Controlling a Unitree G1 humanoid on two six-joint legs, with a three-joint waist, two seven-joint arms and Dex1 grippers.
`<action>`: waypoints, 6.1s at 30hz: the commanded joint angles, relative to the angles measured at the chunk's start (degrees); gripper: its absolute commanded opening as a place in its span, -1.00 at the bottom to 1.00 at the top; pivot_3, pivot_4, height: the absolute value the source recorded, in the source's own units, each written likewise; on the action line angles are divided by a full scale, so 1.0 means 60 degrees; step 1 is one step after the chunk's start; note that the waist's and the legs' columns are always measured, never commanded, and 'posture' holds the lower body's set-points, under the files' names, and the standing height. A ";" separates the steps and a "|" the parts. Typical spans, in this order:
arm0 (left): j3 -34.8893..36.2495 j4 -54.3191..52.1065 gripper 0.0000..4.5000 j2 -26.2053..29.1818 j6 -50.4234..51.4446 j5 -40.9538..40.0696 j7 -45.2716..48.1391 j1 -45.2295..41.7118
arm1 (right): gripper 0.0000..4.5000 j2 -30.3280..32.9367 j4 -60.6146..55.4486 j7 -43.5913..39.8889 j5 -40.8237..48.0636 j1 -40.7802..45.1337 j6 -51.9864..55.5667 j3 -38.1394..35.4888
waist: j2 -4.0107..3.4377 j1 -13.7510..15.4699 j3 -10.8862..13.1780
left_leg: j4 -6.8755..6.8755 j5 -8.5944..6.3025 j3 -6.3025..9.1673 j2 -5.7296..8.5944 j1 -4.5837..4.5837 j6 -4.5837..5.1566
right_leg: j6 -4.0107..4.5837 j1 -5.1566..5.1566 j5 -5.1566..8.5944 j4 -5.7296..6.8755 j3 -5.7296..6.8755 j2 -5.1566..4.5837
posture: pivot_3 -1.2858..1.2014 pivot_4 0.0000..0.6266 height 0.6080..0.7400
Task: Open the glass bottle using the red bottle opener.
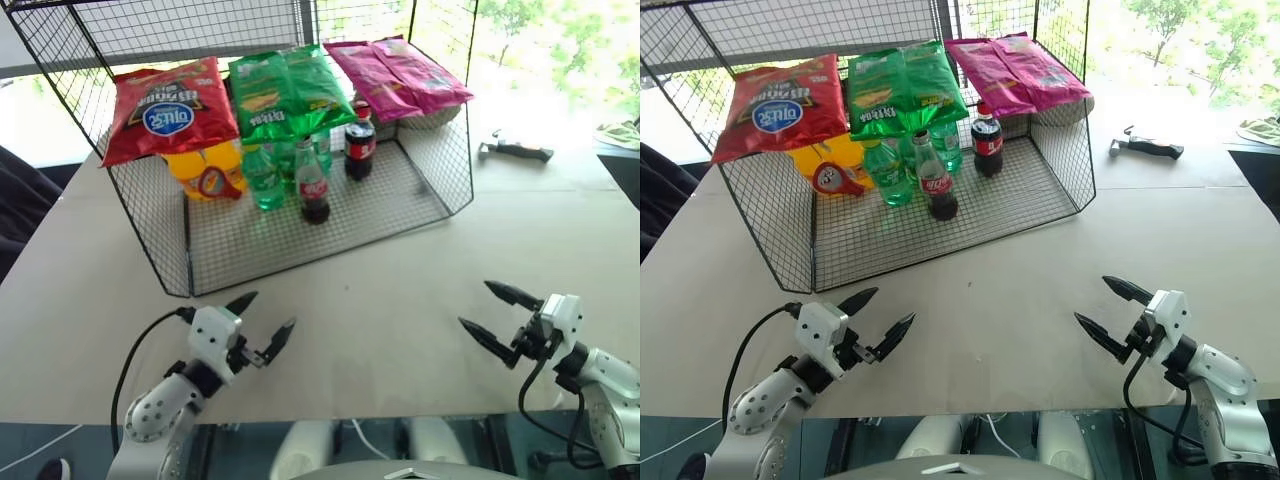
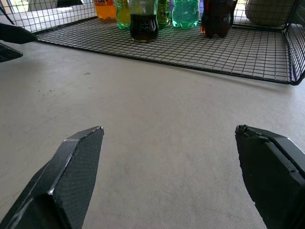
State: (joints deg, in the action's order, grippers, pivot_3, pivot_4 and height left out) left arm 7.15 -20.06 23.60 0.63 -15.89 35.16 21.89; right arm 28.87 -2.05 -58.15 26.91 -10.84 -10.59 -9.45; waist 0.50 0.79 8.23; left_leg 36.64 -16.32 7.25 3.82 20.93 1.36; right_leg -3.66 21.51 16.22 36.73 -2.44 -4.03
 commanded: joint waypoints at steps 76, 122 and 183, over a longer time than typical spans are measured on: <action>0.2154 0.2492 -0.27 -0.0335 -0.0188 -0.0856 -0.2761 -0.5812 | 1.00 -0.1256 -0.3447 0.0755 0.1320 0.1928 0.2088 0.1819 | 0.0030 -0.0016 -0.0014 | 0.0052 0.0032 -0.0015 0.0006 0.0000 -0.0052 | -0.0006 0.0019 -0.0022 0.0045 0.0014 0.0021 | 0.03 -0.52 1.00; 0.1493 -0.0338 -0.96 -0.0287 0.3135 -0.5768 0.0015 -0.3909 | 1.00 -0.1201 -0.3449 0.1571 0.1143 0.2389 0.2862 0.1962 | 0.0030 -0.0029 -0.0014 | 0.0064 0.0031 -0.0023 0.0003 0.0002 -0.0050 | -0.0006 0.0023 -0.0022 0.0054 0.0005 0.0022 | 0.03 -0.52 1.00; 0.0066 0.0840 -1.00 0.0051 0.5734 -0.6230 0.3146 -0.4706 | -0.98 0.0488 -0.3943 0.1561 0.3945 0.6633 1.2265 0.3889 | 0.0030 -0.0188 -0.0009 | 0.0076 0.0029 0.0011 0.0006 0.0068 -0.0043 | -0.0003 0.0055 -0.0023 0.0024 0.0019 0.0012 | 0.03 -0.52 1.00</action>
State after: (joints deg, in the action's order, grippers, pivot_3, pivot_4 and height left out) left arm 6.19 -15.27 23.37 35.96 -54.10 55.62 -6.36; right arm 32.75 -22.47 -46.84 48.16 28.49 62.73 12.94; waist 0.68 -0.34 8.17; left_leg 37.10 -16.15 7.33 3.86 21.36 1.10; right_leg -3.68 21.84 16.08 36.87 -2.33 -3.98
